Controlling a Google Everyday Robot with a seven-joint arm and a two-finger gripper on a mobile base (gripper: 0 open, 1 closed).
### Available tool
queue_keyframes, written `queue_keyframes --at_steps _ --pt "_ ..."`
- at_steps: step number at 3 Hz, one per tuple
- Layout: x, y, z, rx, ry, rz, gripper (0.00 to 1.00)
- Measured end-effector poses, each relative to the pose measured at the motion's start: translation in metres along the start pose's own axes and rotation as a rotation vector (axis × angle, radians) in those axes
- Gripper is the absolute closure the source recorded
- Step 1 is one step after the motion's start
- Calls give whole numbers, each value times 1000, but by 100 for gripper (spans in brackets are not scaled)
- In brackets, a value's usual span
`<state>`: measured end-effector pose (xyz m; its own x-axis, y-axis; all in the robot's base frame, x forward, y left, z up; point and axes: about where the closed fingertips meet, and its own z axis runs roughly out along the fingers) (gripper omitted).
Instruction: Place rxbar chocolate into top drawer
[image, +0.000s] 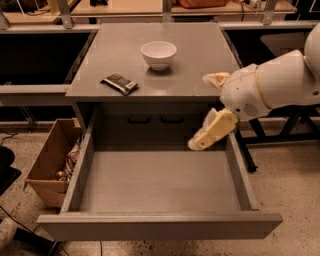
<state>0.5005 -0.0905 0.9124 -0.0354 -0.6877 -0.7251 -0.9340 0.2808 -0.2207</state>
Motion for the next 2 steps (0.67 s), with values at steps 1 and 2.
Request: queue_keyframes --at_steps 1,2 --pt "-40 -30 36 77 -113 37 0" --pt "-52 -46 37 137 -139 53 0"
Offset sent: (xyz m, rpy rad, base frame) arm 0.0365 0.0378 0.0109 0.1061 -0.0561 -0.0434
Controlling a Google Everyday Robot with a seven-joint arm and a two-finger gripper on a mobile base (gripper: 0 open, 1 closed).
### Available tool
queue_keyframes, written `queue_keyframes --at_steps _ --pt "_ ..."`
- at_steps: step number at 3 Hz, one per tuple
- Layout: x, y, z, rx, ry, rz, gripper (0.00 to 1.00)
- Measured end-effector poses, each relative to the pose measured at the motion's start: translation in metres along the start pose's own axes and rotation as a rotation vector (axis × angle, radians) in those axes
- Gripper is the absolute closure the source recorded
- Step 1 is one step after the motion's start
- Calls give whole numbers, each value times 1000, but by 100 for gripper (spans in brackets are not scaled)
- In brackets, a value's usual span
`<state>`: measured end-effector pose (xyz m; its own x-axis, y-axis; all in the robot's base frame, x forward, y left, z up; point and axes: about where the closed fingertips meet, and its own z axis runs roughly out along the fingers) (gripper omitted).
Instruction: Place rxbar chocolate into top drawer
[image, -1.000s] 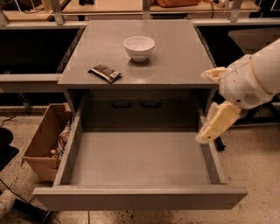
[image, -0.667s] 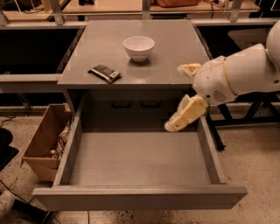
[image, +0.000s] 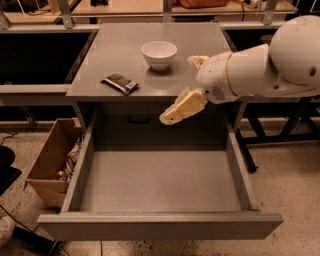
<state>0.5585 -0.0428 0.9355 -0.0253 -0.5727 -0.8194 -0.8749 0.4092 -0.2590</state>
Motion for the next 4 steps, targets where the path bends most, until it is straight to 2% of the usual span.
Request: queue_keyframes --at_steps 1,2,3,4 --pt "0 0 0 0 0 0 0" --pt "-3 -8 20 14 -21 52 0" --pt "12 -36 92 55 -18 199 0" --pt "23 -58 147 108 -20 294 0"
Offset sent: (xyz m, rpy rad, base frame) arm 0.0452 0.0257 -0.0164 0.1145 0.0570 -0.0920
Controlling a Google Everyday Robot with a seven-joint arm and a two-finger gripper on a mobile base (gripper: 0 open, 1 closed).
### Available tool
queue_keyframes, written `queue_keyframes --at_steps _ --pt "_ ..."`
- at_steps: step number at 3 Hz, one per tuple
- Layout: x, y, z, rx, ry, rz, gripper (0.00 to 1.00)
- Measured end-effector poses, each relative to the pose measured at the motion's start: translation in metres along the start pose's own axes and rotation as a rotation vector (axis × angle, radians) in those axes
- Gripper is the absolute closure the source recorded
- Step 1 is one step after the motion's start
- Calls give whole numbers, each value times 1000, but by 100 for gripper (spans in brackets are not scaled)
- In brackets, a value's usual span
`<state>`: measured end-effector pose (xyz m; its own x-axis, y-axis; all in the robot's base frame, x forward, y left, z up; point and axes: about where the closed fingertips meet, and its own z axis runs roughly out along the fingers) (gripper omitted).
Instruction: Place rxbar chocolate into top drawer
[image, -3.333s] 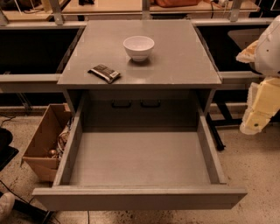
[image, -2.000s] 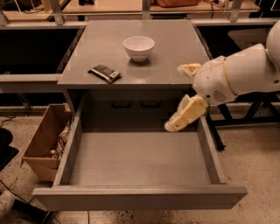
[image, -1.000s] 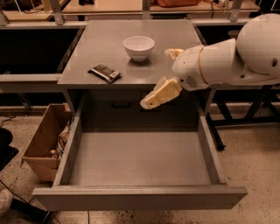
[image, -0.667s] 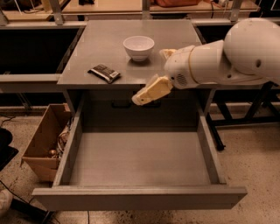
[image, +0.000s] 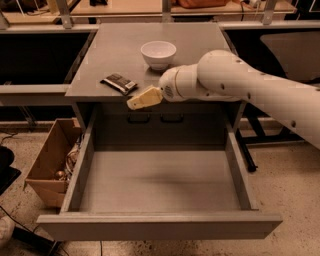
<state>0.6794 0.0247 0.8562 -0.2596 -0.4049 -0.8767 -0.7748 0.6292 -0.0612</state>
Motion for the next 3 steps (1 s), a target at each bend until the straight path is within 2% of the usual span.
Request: queue_keyframes --at_steps 1,2,3 --pt "-12 -10 39 5 -10 24 0" --pt "-52 -15 56 -23 -43 -12 0" --pt "-54 -16 55 -21 -46 -13 0"
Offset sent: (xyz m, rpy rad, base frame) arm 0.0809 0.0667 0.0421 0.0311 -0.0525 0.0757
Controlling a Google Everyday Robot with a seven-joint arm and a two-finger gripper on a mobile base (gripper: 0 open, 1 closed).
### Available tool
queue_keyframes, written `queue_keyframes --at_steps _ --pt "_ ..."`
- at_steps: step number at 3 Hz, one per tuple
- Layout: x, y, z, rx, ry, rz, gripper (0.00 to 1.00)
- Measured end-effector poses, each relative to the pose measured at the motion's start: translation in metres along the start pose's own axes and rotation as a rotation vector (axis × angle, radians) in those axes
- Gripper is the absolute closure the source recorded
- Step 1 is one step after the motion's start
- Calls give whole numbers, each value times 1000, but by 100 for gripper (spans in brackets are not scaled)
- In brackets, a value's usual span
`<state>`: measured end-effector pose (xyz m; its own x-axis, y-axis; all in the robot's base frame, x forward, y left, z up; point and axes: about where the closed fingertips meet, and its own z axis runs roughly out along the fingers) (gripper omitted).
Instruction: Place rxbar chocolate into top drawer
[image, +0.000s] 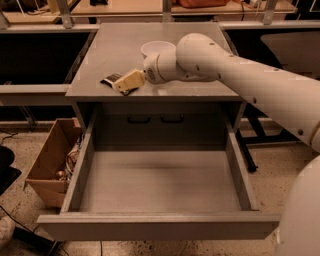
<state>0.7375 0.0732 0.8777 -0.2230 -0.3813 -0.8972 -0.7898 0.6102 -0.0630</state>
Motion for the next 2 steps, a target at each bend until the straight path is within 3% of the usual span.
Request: queue_keyframes --at_steps 1,2 --pt "10 2 13 -23 49 3 0" --pt "17 11 36 -81 137 -19 0"
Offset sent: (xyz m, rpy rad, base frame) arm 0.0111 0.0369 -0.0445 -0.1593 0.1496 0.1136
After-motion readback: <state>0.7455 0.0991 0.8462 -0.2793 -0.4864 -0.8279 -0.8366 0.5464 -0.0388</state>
